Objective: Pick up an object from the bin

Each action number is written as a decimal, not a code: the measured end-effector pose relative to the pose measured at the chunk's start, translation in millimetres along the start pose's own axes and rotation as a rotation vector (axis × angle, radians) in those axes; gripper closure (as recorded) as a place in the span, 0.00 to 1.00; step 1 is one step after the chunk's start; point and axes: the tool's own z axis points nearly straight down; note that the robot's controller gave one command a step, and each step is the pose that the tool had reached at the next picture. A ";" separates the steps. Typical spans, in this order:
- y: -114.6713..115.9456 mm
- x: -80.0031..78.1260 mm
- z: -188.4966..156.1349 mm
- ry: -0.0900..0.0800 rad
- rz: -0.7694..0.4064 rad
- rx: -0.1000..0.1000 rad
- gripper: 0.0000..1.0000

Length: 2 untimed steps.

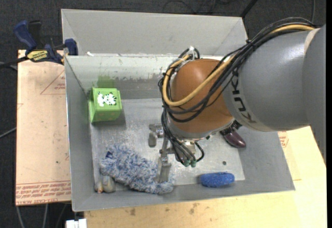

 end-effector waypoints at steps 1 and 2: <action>-0.7 -2.0 -4.1 -0.008 0.004 -0.001 0.00; 22.9 -29.7 71.1 -0.013 0.032 -0.003 0.00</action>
Offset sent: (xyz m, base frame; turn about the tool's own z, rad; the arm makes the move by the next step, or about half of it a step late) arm 0.0350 0.0291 -0.0979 0.0431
